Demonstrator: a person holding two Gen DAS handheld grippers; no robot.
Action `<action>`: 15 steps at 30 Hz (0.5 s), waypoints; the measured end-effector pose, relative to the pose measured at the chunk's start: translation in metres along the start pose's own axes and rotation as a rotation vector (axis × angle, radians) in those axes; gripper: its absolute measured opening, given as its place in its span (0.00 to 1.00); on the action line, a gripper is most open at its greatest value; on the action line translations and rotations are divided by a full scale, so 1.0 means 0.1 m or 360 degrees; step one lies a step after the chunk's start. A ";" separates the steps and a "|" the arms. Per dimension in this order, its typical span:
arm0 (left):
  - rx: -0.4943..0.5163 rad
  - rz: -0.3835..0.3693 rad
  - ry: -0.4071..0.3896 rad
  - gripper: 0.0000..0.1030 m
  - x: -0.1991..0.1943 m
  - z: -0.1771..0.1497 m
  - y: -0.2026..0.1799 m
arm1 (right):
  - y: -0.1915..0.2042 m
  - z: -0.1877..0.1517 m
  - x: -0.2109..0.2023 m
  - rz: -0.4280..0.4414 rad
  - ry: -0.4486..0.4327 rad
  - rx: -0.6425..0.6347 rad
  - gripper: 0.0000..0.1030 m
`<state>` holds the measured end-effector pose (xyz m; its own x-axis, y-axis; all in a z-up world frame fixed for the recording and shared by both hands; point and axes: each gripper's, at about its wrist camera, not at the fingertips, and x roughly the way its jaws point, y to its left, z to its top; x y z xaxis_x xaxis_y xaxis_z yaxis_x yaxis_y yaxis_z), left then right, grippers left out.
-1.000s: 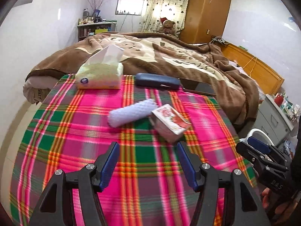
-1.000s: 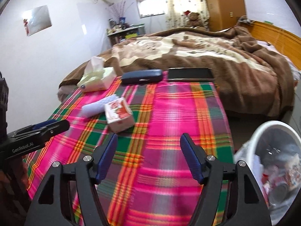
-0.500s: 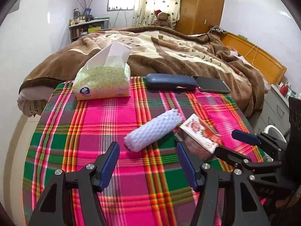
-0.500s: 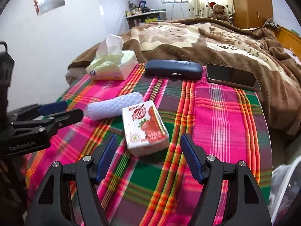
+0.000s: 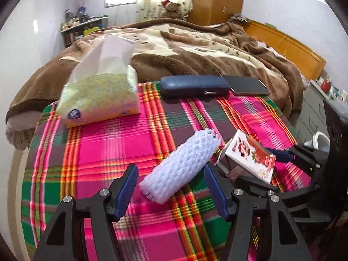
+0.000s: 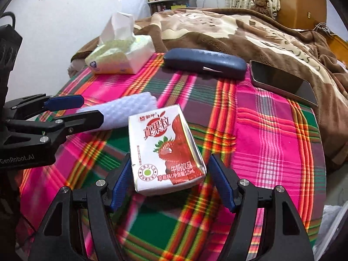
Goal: Collect trash
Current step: 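Grasp the second foam sleeve with the left tool while the right tool grasps the strawberry milk carton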
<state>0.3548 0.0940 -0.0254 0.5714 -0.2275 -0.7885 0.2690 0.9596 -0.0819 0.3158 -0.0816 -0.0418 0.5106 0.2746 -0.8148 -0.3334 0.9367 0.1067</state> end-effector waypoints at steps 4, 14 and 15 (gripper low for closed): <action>0.0051 0.0000 0.0034 0.61 0.14 0.05 -0.07 | -0.09 0.00 -0.03 -0.0001 0.0000 0.0030 0.69; 0.0116 0.0017 0.0130 0.61 0.40 0.04 -0.14 | -0.21 0.01 -0.03 -0.0012 -0.0020 0.0069 0.62; 0.0125 0.0009 0.0139 0.61 0.41 0.03 -0.16 | -0.21 0.01 -0.03 -0.0011 -0.0022 0.0074 0.62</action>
<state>0.3767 0.0692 -0.0548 0.5044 -0.2036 -0.8391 0.3277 0.9442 -0.0321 0.3221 -0.1020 -0.0413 0.5238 0.2709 -0.8076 -0.2931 0.9475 0.1278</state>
